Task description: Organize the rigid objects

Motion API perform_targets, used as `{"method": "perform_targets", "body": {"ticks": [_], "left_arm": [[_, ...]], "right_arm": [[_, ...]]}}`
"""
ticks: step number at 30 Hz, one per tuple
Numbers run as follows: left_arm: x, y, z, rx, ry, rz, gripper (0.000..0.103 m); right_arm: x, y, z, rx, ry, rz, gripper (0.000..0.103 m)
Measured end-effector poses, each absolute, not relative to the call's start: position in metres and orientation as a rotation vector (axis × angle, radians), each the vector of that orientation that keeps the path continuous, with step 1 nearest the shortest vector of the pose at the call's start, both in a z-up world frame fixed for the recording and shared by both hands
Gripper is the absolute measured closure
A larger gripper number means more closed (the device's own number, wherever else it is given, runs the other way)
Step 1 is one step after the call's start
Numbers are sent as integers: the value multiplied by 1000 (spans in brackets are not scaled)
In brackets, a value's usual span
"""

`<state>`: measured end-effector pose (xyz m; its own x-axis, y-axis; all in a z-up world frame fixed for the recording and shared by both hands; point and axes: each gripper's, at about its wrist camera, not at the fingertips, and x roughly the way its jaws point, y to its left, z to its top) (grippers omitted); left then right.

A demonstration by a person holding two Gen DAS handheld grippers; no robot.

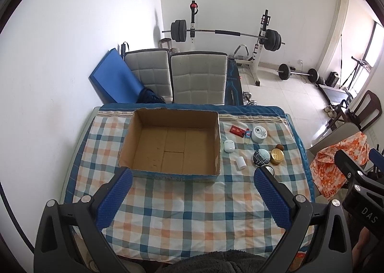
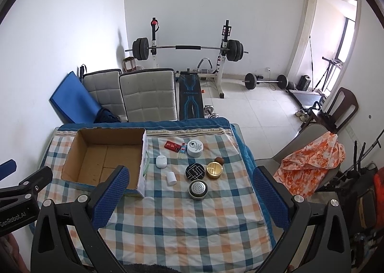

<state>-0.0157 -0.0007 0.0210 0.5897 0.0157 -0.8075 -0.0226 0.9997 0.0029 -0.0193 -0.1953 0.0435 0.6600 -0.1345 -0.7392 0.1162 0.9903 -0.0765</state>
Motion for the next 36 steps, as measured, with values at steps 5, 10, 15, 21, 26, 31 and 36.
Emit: {"method": "perform_targets", "body": {"ticks": [5,10,15,21,26,31,36], "left_arm": [[-15,-2,19,-10,945,18,0],[-6,-10,10,-13,969,5,0],[18,-22,-11,11,1003,-3,0],[80,-54,-83,64,1163,-42,0],[140,-87,-154,103,1299,-54,0],[184,-115,-223,178,1421,-19,0],[204,-131,-272,216,1533,11,0]], "right_arm": [[-16,-202,40,-16,850,-151,0],[-11,-211,35,-9,864,-163,0],[6,-230,15,32,918,-180,0],[51,-263,-54,80,1076,-198,0],[103,-296,-145,157,1238,-205,0],[150,-318,-247,186,1399,-236,1],[174,-324,-332,240,1566,-225,7]]}}
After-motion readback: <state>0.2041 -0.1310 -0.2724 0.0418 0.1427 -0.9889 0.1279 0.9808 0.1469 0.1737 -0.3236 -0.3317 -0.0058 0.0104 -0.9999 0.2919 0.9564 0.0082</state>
